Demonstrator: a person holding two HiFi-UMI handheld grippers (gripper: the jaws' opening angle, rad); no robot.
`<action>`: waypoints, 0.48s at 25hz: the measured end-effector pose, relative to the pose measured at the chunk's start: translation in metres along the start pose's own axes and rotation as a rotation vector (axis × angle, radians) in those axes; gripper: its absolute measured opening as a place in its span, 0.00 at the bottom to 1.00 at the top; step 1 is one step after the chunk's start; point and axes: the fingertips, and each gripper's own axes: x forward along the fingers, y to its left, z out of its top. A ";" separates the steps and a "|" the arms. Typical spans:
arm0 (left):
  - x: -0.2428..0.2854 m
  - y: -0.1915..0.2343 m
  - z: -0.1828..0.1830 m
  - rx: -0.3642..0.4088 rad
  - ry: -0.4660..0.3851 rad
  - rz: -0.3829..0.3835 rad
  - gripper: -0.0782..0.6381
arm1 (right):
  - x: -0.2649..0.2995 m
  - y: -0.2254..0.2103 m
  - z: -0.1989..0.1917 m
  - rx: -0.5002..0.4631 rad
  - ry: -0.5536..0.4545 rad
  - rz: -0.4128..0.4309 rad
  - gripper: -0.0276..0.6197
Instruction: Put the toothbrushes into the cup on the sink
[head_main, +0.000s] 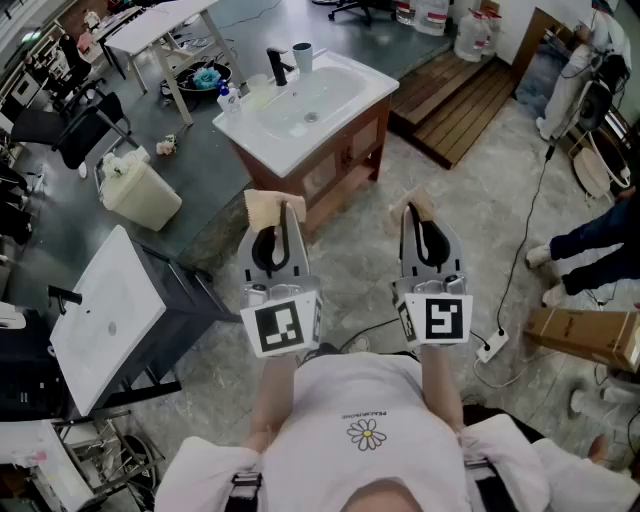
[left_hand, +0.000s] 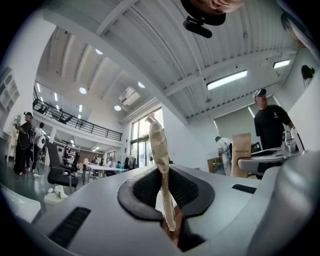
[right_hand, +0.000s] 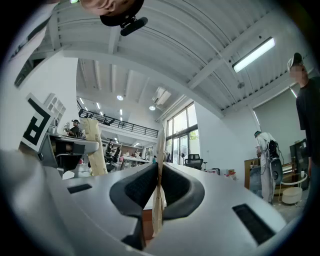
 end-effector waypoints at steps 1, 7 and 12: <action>0.002 0.000 0.000 -0.001 -0.002 0.000 0.17 | 0.001 -0.001 -0.001 0.000 0.000 0.001 0.08; 0.010 -0.004 -0.006 0.032 0.012 -0.011 0.17 | 0.007 -0.004 -0.004 -0.013 0.003 0.017 0.08; 0.017 -0.009 -0.012 0.057 0.027 -0.018 0.17 | 0.009 -0.012 -0.010 0.001 0.005 0.012 0.08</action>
